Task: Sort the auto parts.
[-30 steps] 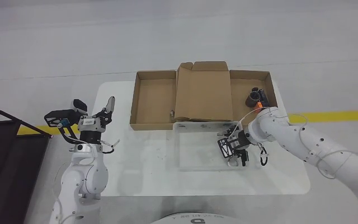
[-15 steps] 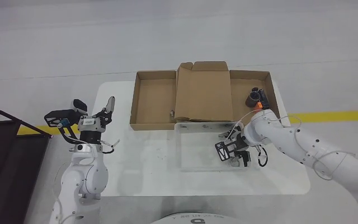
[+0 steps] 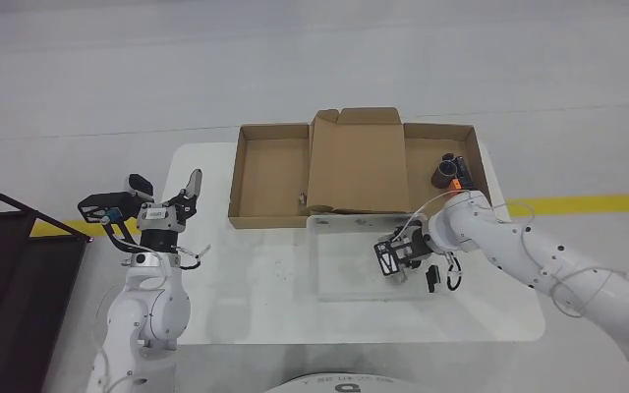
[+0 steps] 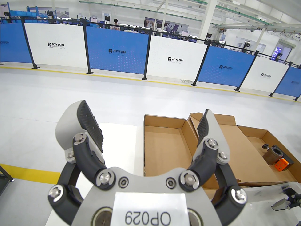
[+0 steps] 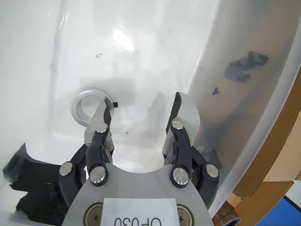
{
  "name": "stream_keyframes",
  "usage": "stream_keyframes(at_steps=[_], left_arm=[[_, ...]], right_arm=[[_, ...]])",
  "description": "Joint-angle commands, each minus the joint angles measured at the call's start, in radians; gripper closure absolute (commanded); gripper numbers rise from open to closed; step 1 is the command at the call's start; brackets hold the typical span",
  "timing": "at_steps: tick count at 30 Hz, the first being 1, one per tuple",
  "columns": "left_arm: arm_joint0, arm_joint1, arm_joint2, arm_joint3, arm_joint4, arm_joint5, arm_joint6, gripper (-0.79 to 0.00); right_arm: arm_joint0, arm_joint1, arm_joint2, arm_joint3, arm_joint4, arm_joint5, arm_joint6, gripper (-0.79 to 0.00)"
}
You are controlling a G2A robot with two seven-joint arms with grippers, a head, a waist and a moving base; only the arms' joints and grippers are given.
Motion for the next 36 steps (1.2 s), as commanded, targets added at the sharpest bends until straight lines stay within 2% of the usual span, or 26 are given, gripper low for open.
stream_keyframes(at_steps=[1, 14, 28, 31, 32, 34, 36], left_arm=[[0.0, 0.0, 0.0, 0.0, 0.0, 0.0, 0.0, -0.785], [0.0, 0.0, 0.0, 0.0, 0.0, 0.0, 0.0, -0.785], [0.0, 0.0, 0.0, 0.0, 0.0, 0.0, 0.0, -0.785], [0.0, 0.0, 0.0, 0.0, 0.0, 0.0, 0.0, -0.785], [0.0, 0.0, 0.0, 0.0, 0.0, 0.0, 0.0, -0.785], [0.0, 0.0, 0.0, 0.0, 0.0, 0.0, 0.0, -0.785], [0.0, 0.0, 0.0, 0.0, 0.0, 0.0, 0.0, -0.785]], right_arm=[[-0.005, -0.002, 0.0, 0.001, -0.006, -0.009, 0.014, -0.256], [-0.018, -0.022, 0.01, 0.005, -0.045, -0.058, 0.039, -0.305], [-0.016, -0.055, 0.012, 0.032, -0.023, -0.073, 0.088, -0.259], [-0.01, -0.061, 0.004, 0.041, -0.011, -0.073, 0.102, -0.219], [-0.007, -0.063, 0.002, 0.043, -0.007, -0.073, 0.105, -0.163], [-0.004, -0.066, 0.0, 0.046, -0.002, -0.073, 0.11, 0.0], [-0.002, -0.067, 0.002, 0.046, 0.003, -0.073, 0.108, 0.0]])
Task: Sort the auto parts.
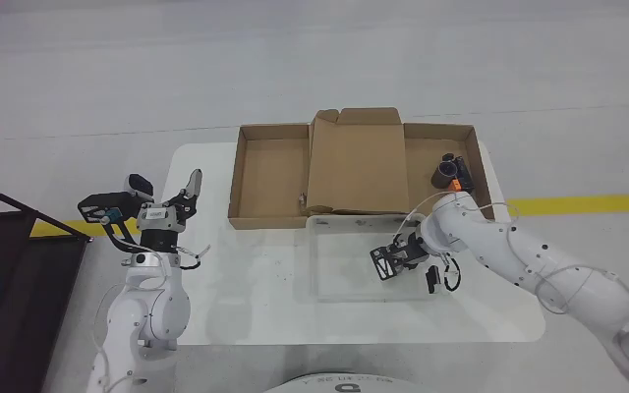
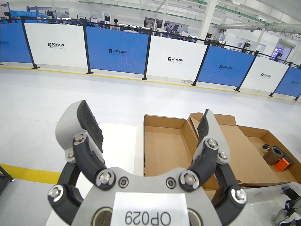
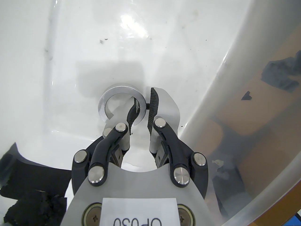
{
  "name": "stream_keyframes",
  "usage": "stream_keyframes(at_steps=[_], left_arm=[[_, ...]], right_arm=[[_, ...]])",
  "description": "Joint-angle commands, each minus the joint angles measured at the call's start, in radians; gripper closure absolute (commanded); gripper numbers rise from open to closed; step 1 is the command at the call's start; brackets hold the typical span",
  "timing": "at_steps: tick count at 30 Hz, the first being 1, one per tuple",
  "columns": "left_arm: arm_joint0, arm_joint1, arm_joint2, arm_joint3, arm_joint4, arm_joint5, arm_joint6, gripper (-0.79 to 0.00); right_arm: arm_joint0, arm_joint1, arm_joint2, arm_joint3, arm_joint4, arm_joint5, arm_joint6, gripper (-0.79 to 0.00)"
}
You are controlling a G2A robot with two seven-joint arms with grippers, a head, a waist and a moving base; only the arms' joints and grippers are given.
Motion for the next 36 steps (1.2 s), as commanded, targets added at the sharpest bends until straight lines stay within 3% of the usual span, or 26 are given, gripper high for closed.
stream_keyframes(at_steps=[1, 7, 11, 16, 21, 26, 30, 36], left_arm=[[0.0, 0.0, 0.0, 0.0, 0.0, 0.0, 0.0, -0.785], [0.0, 0.0, 0.0, 0.0, 0.0, 0.0, 0.0, -0.785], [0.0, 0.0, 0.0, 0.0, 0.0, 0.0, 0.0, -0.785], [0.0, 0.0, 0.0, 0.0, 0.0, 0.0, 0.0, -0.785], [0.0, 0.0, 0.0, 0.0, 0.0, 0.0, 0.0, -0.785], [0.0, 0.0, 0.0, 0.0, 0.0, 0.0, 0.0, -0.785], [0.0, 0.0, 0.0, 0.0, 0.0, 0.0, 0.0, -0.785], [0.0, 0.0, 0.0, 0.0, 0.0, 0.0, 0.0, -0.785]], right_arm=[[0.0, 0.0, 0.002, -0.002, 0.0, 0.0, -0.005, 0.0], [-0.025, 0.021, 0.045, -0.026, -0.025, 0.012, -0.098, 0.0], [-0.073, 0.058, 0.1, -0.056, -0.097, 0.051, -0.26, 0.0], [-0.162, 0.121, 0.19, -0.062, -0.21, 0.159, -0.606, 0.0], [-0.272, 0.189, 0.283, 0.007, -0.303, 0.302, -1.037, 0.0], [-0.345, 0.229, 0.338, 0.06, -0.35, 0.378, -1.303, 0.0], [-0.385, 0.251, 0.367, 0.073, -0.39, 0.4, -1.415, 0.0], [-0.388, 0.252, 0.368, 0.074, -0.396, 0.401, -1.422, 0.0]])
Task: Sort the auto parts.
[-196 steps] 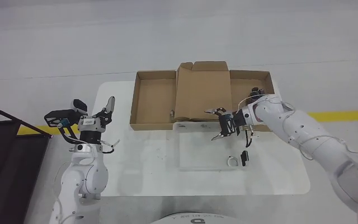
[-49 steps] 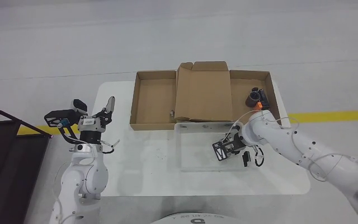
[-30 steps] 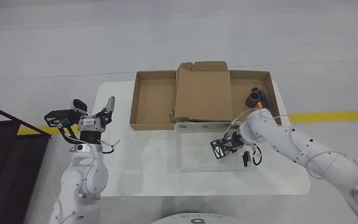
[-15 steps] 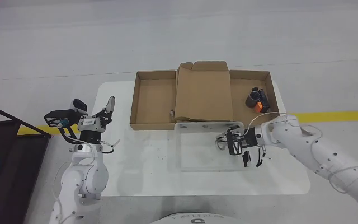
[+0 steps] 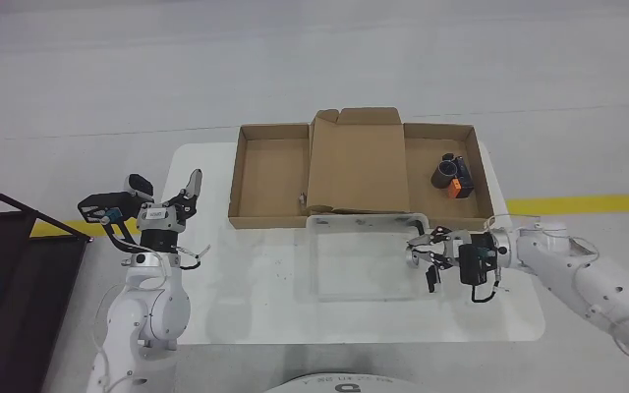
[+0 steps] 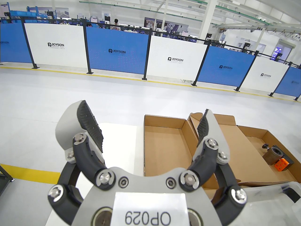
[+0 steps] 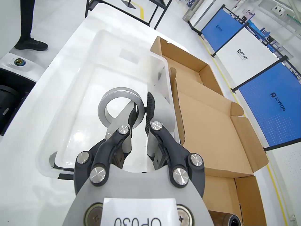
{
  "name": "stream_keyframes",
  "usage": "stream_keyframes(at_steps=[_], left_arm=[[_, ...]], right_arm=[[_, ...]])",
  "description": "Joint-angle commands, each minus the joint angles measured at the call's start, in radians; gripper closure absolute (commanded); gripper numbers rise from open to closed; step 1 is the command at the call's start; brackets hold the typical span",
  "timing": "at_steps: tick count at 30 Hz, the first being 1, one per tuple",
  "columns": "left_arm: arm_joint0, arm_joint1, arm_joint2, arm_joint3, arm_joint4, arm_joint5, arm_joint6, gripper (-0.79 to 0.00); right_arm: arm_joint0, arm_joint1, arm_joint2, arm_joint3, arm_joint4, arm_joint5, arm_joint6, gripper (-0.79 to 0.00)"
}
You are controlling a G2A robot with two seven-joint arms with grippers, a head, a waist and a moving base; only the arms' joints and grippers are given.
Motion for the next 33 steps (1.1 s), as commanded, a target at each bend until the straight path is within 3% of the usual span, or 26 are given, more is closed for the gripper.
stream_keyframes(at_steps=[1, 19, 27, 33], left_arm=[[0.0, 0.0, 0.0, 0.0, 0.0, 0.0, 0.0, -0.785], [0.0, 0.0, 0.0, 0.0, 0.0, 0.0, 0.0, -0.785], [0.0, 0.0, 0.0, 0.0, 0.0, 0.0, 0.0, -0.785], [0.0, 0.0, 0.0, 0.0, 0.0, 0.0, 0.0, -0.785]], right_arm=[[0.0, 0.0, 0.0, 0.0, 0.0, 0.0, 0.0, 0.0], [0.0, 0.0, 0.0, 0.0, 0.0, 0.0, 0.0, 0.0], [-0.008, -0.025, 0.04, -0.147, 0.156, 0.104, 0.375, 0.0], [-0.017, -0.026, 0.044, -0.167, 0.17, 0.107, 0.399, -0.006]])
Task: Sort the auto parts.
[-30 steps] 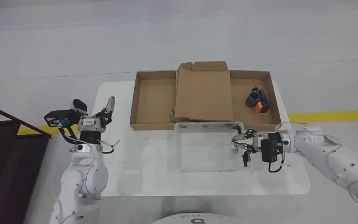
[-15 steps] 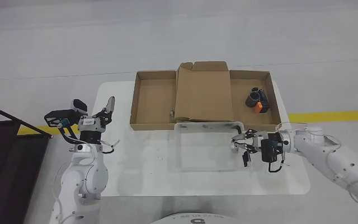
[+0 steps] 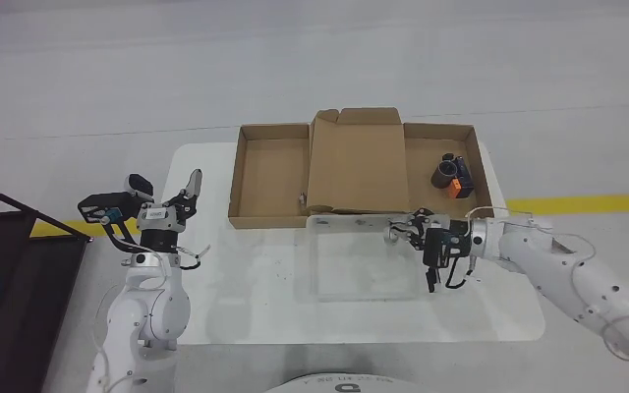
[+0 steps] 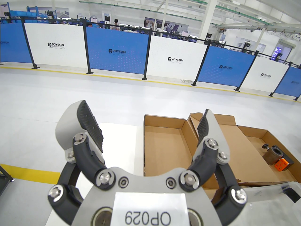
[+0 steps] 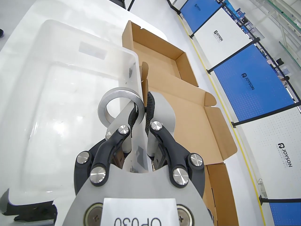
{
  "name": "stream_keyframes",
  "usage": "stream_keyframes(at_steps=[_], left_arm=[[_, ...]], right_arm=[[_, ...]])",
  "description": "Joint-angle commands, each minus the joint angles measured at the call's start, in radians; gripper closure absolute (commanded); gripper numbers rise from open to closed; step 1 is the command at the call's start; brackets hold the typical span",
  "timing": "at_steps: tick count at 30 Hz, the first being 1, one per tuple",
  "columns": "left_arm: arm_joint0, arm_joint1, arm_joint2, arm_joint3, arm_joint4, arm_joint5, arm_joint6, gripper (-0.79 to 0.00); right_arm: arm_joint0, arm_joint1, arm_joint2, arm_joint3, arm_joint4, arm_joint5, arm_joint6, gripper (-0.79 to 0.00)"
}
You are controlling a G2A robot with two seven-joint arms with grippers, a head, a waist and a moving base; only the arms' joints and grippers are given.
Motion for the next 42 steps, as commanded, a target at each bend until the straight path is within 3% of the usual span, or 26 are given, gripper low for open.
stream_keyframes(at_steps=[1, 2, 5, 8, 11, 17, 20, 32, 38, 42], left_arm=[[0.0, 0.0, 0.0, 0.0, 0.0, 0.0, 0.0, -0.785], [0.0, 0.0, 0.0, 0.0, 0.0, 0.0, 0.0, -0.785], [0.0, 0.0, 0.0, 0.0, 0.0, 0.0, 0.0, -0.785], [0.0, 0.0, 0.0, 0.0, 0.0, 0.0, 0.0, -0.785], [0.0, 0.0, 0.0, 0.0, 0.0, 0.0, 0.0, -0.785], [0.0, 0.0, 0.0, 0.0, 0.0, 0.0, 0.0, -0.785], [0.0, 0.0, 0.0, 0.0, 0.0, 0.0, 0.0, -0.785], [0.0, 0.0, 0.0, 0.0, 0.0, 0.0, 0.0, -0.785], [0.0, 0.0, 0.0, 0.0, 0.0, 0.0, 0.0, -0.785], [0.0, 0.0, 0.0, 0.0, 0.0, 0.0, 0.0, -0.785]], right_arm=[[0.0, 0.0, 0.0, 0.0, 0.0, 0.0, 0.0, -0.028], [0.0, 0.0, 0.0, 0.0, 0.0, 0.0, 0.0, -0.055], [0.0, -0.001, 0.001, 0.002, 0.005, 0.004, 0.008, 0.0], [0.035, -0.025, -0.018, -0.056, 0.041, -0.028, 0.101, 0.0], [0.116, -0.083, -0.089, -0.09, 0.089, -0.065, 0.278, 0.0], [0.287, -0.227, -0.245, 0.011, 0.174, -0.033, 0.469, 0.0], [0.335, -0.272, -0.274, 0.079, 0.215, -0.048, 0.457, 0.0], [0.332, -0.28, -0.274, 0.062, 0.23, -0.027, 0.482, 0.0], [0.406, -0.369, -0.338, 0.065, 0.325, -0.025, 0.601, 0.0], [0.455, -0.433, -0.374, 0.12, 0.368, -0.007, 0.586, 0.0]])
